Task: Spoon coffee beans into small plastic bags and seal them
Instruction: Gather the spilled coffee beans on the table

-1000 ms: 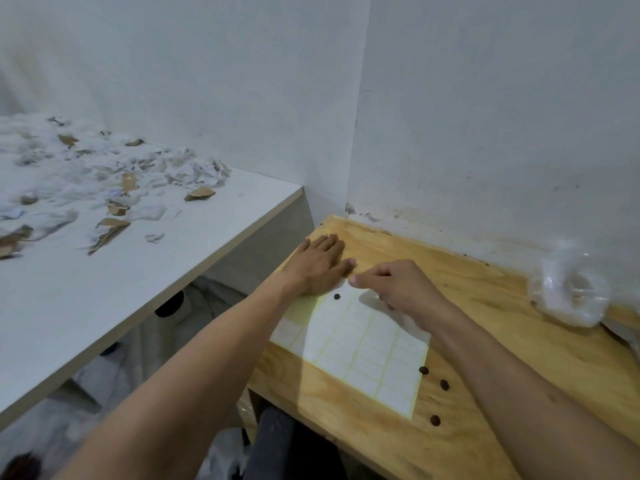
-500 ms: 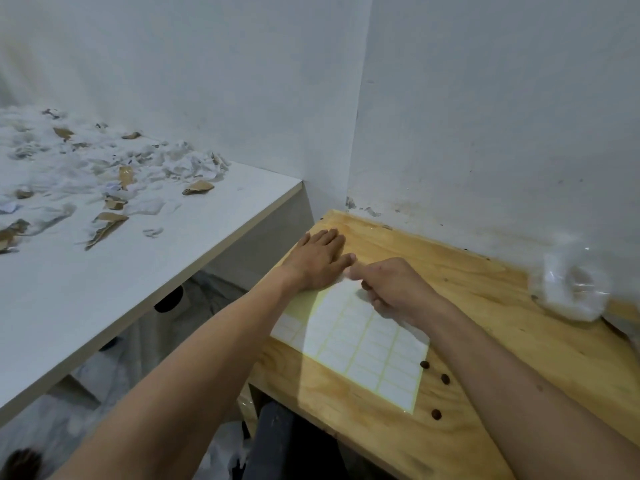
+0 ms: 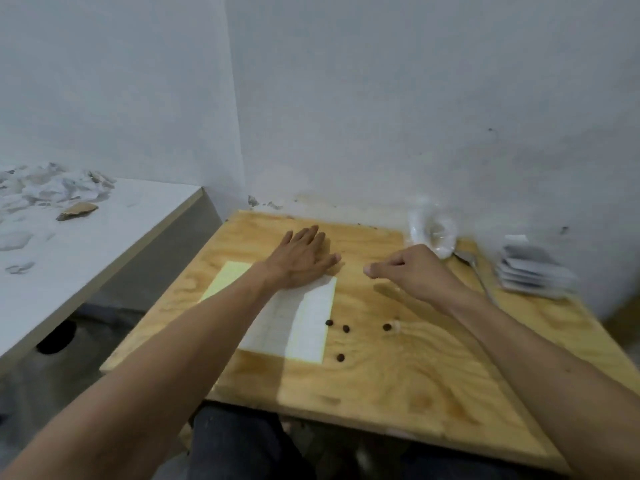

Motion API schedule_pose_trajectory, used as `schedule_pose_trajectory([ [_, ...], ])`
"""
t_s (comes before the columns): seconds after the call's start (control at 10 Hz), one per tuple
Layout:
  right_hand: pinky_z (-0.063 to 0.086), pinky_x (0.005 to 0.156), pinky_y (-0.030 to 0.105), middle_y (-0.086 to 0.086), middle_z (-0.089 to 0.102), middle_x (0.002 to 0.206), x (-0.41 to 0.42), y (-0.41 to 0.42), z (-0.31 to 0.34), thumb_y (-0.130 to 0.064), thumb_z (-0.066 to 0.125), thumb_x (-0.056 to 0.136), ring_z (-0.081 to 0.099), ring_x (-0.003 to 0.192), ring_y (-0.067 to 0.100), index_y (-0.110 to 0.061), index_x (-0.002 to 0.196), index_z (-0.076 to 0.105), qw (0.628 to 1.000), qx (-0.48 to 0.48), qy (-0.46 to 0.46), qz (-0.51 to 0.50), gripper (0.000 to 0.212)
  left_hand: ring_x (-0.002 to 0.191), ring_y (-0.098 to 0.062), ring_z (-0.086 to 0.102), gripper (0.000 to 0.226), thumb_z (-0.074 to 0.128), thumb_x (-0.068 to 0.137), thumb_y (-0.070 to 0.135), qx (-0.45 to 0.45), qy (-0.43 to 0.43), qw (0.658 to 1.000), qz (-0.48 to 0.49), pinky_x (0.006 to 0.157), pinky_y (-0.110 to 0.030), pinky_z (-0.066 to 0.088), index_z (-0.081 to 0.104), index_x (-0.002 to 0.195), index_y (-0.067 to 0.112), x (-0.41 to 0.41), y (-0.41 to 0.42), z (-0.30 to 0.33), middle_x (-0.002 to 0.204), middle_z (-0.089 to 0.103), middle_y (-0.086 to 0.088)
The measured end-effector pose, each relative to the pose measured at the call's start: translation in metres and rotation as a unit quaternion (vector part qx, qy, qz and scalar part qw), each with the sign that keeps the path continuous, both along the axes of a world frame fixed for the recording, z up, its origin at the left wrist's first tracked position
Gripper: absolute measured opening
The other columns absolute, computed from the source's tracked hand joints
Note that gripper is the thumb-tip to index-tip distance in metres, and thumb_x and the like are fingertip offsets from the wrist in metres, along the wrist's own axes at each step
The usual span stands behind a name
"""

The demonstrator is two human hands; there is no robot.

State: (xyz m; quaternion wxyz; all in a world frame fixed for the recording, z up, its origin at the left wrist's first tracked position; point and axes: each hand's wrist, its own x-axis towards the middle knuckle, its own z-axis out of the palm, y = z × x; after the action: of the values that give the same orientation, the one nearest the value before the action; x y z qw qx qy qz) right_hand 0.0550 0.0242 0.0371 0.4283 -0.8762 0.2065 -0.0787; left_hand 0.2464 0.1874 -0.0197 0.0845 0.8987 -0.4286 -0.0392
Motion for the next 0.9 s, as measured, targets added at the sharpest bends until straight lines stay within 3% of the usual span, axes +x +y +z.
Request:
schedule_pose_trajectory([
  [0.1,0.049,0.067,0.022,-0.009,0.078,0.074,-0.038,-0.005,-0.013,-0.061,0.085,0.066,0.066,0.067,-0.004,-0.035,0.078,0.083,1.000,-0.013,0.003,0.027,0.029,0.157,-0.021,0.007,0.077,0.025,0.103,0.065,-0.019,0.016,1.000,-0.002,0.124,-0.046,0.003,0.022,0.160,0.012,-0.006,-0.006,-0.013,0.171,0.009,-0.010],
  [0.3,0.047,0.079,0.008,-0.033,0.075,0.089,-0.059,-0.006,-0.038,-0.054,0.090,0.065,0.066,0.091,-0.018,-0.042,0.092,0.082,0.997,-0.023,0.032,0.067,0.031,0.157,-0.023,0.009,0.079,0.023,0.102,0.066,-0.015,0.003,1.000,0.001,0.124,-0.047,0.004,0.022,0.160,0.012,-0.005,-0.007,-0.015,0.171,0.012,-0.010],
  [0.4,0.048,0.076,0.012,-0.026,0.077,0.083,-0.055,-0.005,-0.040,-0.046,0.089,0.071,0.069,0.087,-0.012,-0.038,0.084,0.083,0.997,-0.047,0.004,0.068,0.016,0.157,-0.023,0.008,0.079,0.023,0.103,0.066,-0.014,0.002,1.000,0.003,0.124,-0.046,0.003,0.021,0.161,0.012,-0.006,-0.008,-0.015,0.171,0.011,-0.010],
  [0.5,0.053,0.068,0.018,-0.009,0.078,0.077,-0.051,-0.002,-0.032,-0.044,0.083,0.080,0.071,0.074,0.003,-0.024,0.076,0.081,0.998,0.006,0.005,0.056,0.021,0.157,-0.023,0.007,0.079,0.023,0.103,0.065,-0.016,0.003,1.000,0.007,0.124,-0.045,0.002,0.019,0.162,0.013,-0.006,-0.008,-0.016,0.171,0.010,-0.009],
  [0.6,0.033,0.037,0.021,0.002,0.054,0.064,-0.036,0.002,-0.023,-0.028,0.065,0.090,0.041,0.045,0.012,-0.016,0.070,0.061,0.936,0.350,0.008,-0.019,0.024,0.157,-0.023,0.007,0.079,0.023,0.103,0.066,-0.018,0.001,1.000,0.005,0.124,-0.046,0.002,0.019,0.162,0.013,-0.005,-0.008,-0.018,0.171,0.010,-0.009],
  [0.7,0.024,0.033,0.018,0.006,0.057,0.064,-0.021,0.013,-0.013,-0.025,0.050,0.092,0.037,0.042,0.010,-0.011,0.074,0.060,0.874,0.480,0.041,-0.060,0.025,0.157,-0.024,0.009,0.079,0.023,0.103,0.066,-0.021,-0.003,1.000,0.006,0.124,-0.046,0.004,0.020,0.161,0.013,-0.003,-0.009,-0.019,0.171,0.012,-0.010],
  [0.8,0.033,0.041,0.021,-0.001,0.060,0.061,-0.016,0.027,-0.015,-0.036,0.069,0.090,0.044,0.042,0.008,-0.015,0.067,0.074,0.962,0.266,0.054,-0.006,0.032,0.157,-0.024,0.010,0.079,0.024,0.102,0.065,-0.025,-0.005,1.000,0.005,0.123,-0.046,0.005,0.022,0.161,0.012,-0.002,-0.009,-0.021,0.170,0.013,-0.010],
  [0.9,0.055,0.068,0.024,0.002,0.079,0.078,-0.018,0.036,-0.018,-0.042,0.083,0.081,0.071,0.069,0.006,-0.020,0.078,0.083,0.989,0.125,-0.002,0.076,0.023,0.156,-0.024,0.012,0.078,0.025,0.103,0.065,-0.031,-0.008,0.999,0.005,0.123,-0.046,0.005,0.024,0.160,0.012,-0.002,-0.009,-0.022,0.170,0.014,-0.011],
])
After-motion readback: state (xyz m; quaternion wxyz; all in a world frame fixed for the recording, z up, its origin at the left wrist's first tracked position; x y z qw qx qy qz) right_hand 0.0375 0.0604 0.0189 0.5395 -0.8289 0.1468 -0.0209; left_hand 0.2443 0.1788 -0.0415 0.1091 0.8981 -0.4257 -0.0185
